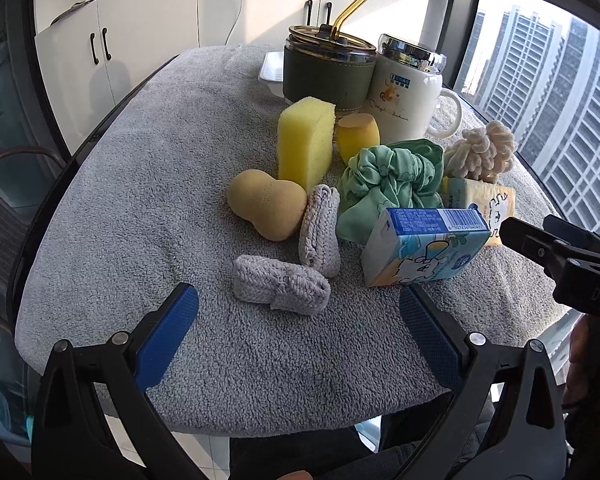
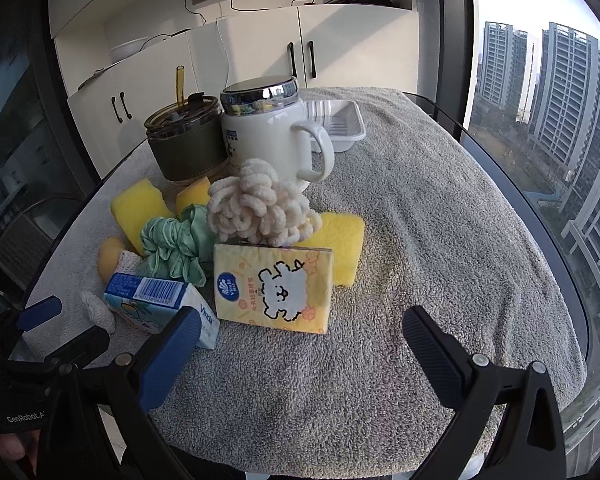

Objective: Organize soft objects
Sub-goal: 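Grasp the grey sock with the left tool while the right grasps the yellow tissue pack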

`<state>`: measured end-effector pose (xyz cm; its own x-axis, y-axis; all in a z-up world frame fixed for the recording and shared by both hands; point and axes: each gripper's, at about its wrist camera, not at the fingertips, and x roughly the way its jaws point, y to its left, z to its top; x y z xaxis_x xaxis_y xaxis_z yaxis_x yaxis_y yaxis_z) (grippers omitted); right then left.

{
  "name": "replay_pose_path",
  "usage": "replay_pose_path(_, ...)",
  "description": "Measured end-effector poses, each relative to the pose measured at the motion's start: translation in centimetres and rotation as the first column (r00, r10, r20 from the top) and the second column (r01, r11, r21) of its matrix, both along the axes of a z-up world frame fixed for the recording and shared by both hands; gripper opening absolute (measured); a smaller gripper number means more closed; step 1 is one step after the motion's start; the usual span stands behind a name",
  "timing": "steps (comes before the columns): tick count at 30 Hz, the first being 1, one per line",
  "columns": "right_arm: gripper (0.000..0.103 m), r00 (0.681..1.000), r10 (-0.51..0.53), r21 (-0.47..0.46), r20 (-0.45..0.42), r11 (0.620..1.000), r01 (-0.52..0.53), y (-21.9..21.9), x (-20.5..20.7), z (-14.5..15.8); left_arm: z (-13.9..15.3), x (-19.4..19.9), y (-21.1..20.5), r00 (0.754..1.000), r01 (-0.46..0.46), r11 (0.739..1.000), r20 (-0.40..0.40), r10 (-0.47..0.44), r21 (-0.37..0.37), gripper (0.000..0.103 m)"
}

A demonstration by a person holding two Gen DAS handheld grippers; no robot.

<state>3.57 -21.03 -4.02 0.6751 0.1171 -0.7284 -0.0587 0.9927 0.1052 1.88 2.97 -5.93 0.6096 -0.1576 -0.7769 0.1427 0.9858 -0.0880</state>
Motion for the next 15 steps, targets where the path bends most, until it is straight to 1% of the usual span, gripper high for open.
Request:
replay_pose_path(3,0.103,1.0,0.02,0.009,-0.011,1.0,-0.02,0.6,0.6,-0.5,-0.6,0.6,0.6,1.0,-0.011,1.0,-0.019,0.01,-0.009,0.102)
replay_pose_path(7,0.102,0.999,0.037,0.002,-0.027,0.999,-0.037,1.5,1.6,-1.1,-1.1,1.0,0.7,1.0,0.004,1.0,-0.015,-0.005,-0.019,0.102)
replay_pose_path(9,0.102,0.999,0.035,0.0,-0.034,0.999,-0.035,1.8,2.1,-1.3,-1.5,1.4,0.7,1.0,0.01,1.0,-0.029,-0.011,-0.021,0.102)
replay_pose_path(12,0.102,0.997,0.034,0.004,-0.069,0.999,-0.034,2.0,2.9,-2.0,-2.0,1.9,1.0,0.999,0.008,0.999,-0.041,-0.009,-0.032,0.101)
replay_pose_path(13,0.102,0.996,0.035,0.011,-0.083,0.999,-0.034,2.0,3.1,-2.4,-2.0,2.0,1.0,0.999,0.008,0.999,-0.038,-0.009,-0.033,0.101)
replay_pose_path(15,0.096,0.993,0.043,0.023,-0.107,0.999,-0.04,2.0,3.5,-2.9,-1.9,2.2,1.2,0.999,0.007,0.999,-0.034,-0.009,-0.047,0.1)
